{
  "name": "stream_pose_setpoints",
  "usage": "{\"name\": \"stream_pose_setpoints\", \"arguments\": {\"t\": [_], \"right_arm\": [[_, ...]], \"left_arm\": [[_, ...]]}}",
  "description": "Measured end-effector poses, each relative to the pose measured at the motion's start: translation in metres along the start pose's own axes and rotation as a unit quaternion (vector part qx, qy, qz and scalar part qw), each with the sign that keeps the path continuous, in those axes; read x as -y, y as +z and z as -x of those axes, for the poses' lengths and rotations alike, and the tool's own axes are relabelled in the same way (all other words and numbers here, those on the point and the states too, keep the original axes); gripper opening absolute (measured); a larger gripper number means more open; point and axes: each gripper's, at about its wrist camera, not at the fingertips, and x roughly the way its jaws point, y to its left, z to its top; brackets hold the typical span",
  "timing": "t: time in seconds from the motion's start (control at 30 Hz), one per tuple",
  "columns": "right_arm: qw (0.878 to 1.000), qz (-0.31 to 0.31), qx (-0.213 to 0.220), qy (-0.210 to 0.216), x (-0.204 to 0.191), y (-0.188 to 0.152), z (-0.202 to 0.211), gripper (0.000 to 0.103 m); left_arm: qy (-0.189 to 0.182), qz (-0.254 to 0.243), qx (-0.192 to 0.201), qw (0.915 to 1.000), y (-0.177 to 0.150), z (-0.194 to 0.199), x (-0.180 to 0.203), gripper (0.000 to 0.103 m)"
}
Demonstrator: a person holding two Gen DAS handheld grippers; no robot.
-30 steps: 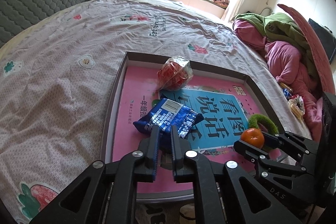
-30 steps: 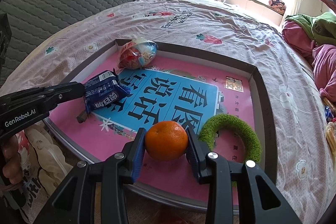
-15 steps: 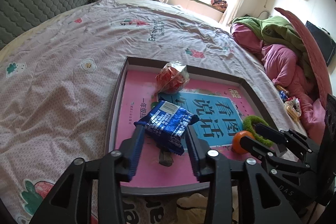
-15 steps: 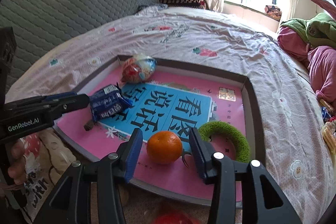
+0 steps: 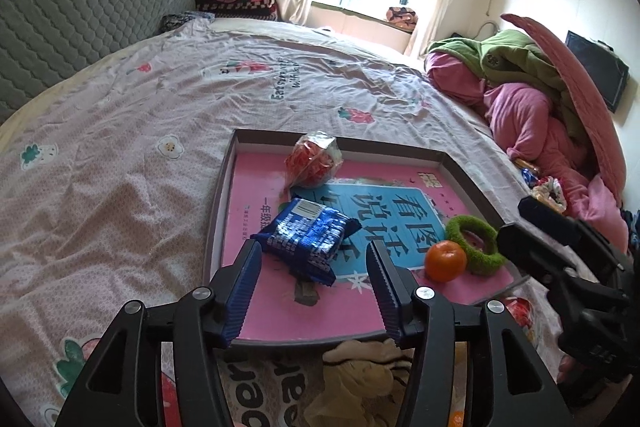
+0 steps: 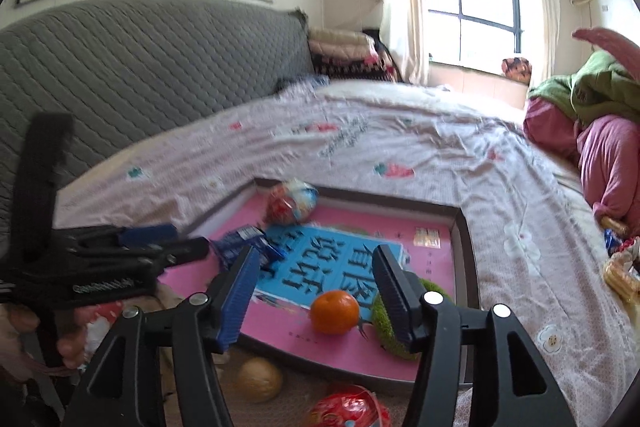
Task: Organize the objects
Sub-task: 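Withdraw both open tools from the tray toward the remaining items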
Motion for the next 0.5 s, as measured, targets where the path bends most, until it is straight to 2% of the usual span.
{"name": "stream_pose_setpoints", "arguments": {"t": [0.13, 0.27, 0.5], "right_arm": [[1.000, 0.000, 0.030, -0.007, -0.007, -0.003, 0.018, 0.063], [0.999, -0.021, 0.043, 0.004, -0.010, -0.011, 0.033, 0.063], [0.999, -0.021, 0.045, 0.010, -0.020, -0.024, 0.051, 0.064]], "left_arm": [[0.003, -0.015, 0.004, 0.9999, -0.005, 0.006, 0.004, 0.057], [0.005, -0.022, 0.012, 0.9997, -0.012, 0.013, 0.006, 0.058], [-0.011, -0.016, 0.015, 0.9997, -0.023, 0.025, 0.001, 0.058]]}}
